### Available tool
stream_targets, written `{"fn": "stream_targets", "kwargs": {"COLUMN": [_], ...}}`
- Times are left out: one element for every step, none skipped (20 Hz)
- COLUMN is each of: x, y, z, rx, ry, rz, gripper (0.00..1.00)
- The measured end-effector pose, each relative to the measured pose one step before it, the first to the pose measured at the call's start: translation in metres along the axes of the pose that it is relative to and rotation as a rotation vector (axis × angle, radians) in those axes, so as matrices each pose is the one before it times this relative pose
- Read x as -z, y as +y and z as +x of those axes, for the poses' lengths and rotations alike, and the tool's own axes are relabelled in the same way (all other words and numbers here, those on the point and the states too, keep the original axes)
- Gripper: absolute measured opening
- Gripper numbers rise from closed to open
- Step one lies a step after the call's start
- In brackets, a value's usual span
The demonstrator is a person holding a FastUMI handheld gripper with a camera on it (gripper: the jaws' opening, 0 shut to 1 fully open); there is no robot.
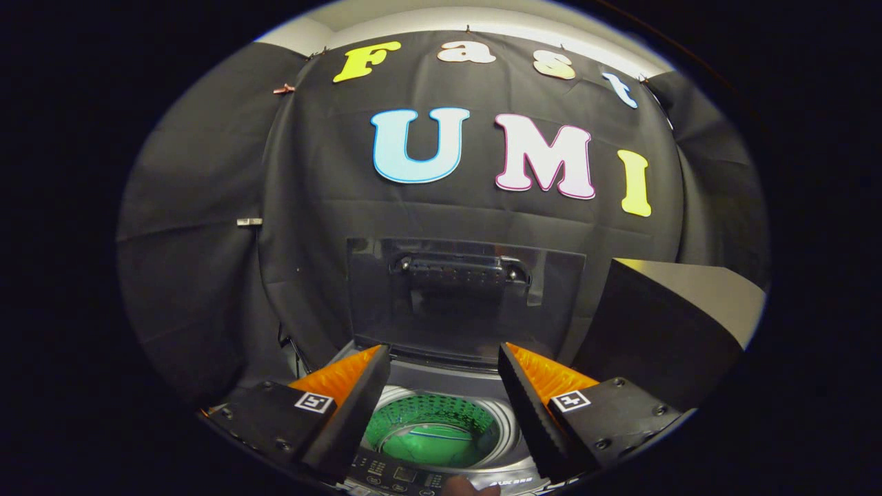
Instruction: Put the clothes into the washing machine and then close the washing machine lid.
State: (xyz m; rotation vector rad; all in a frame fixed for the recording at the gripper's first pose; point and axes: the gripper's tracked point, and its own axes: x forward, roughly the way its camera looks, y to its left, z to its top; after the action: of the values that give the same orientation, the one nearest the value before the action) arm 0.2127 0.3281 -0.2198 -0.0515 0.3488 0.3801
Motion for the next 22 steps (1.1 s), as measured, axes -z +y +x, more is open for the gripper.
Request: {"fn": "stream_targets", "kwargs": {"x": [-0.00865, -0.00980, -0.01021, -0.01149, -0.01334, -0.01392, -0.01128, -0.00893, -0.00599, -0.00529, -0.00534, -0.00420, -0.00288, -0.00176, -0.00058, -0.00027, -0.00174, -0.00182, -0.00231, -0.00380, -0.00278, -0.00111], "y": [-0.00275, -0.00364, -0.00472, -0.00510, -0.00103, -0.00057, 0.00006, 0.00162, 0.00135, 0.00089, 0.00033, -0.00026, 0.00022, -0.00129, 0.00182, -0.00054, -0.00062, -0.00170, -0.00166, 0.00036, 0.00040, -0.00044], "z": [-0.00166, 0.00000, 0.00135, 0.00127, 0.00281, 0.00322, 0.00543, 0.00591, 0.00875, 0.01088, 0.01201, 0.01228, 0.01353, 0.01369, 0.01242, 0.01271, 0.01201, 0.01225, 0.01236, 0.01181, 0.01065, 0.01011], "rx": [0.00543, 0.00998, 0.01381, 0.01571, 0.00225, 0.00460, -0.00319, -0.00068, -0.00018, 0.00030, 0.00581, 0.00934, 0.00980, 0.01290, 0.00790, 0.01223, 0.01010, 0.01379, 0.00927, 0.00416, 0.00542, 0.00369], "ry": [-0.00307, -0.00538, -0.00281, -0.00448, -0.01711, -0.01310, -0.01390, 0.00070, 0.01153, 0.01249, 0.01545, 0.01141, 0.01168, 0.01274, 0.01626, 0.01645, 0.01137, 0.00832, 0.00535, -0.00048, 0.00488, 0.00867], "rz": [0.01614, 0.00742, -0.00376, -0.00625, 0.00377, 0.00478, 0.00689, 0.00583, 0.00113, 0.00168, 0.00175, 0.00061, 0.00100, -0.00287, -0.00550, -0.00425, -0.00447, -0.00126, 0.00204, 0.00477, -0.00465, -0.00546], "gripper": [0.99, 0.99, 0.99, 0.99, 0.99, 0.99, 0.98, 0.98, 0.98, 0.98, 0.98, 0.99, 0.98, 0.99, 0.99, 0.99, 0.98, 0.99, 0.99, 0.99, 0.99, 0.99]}}
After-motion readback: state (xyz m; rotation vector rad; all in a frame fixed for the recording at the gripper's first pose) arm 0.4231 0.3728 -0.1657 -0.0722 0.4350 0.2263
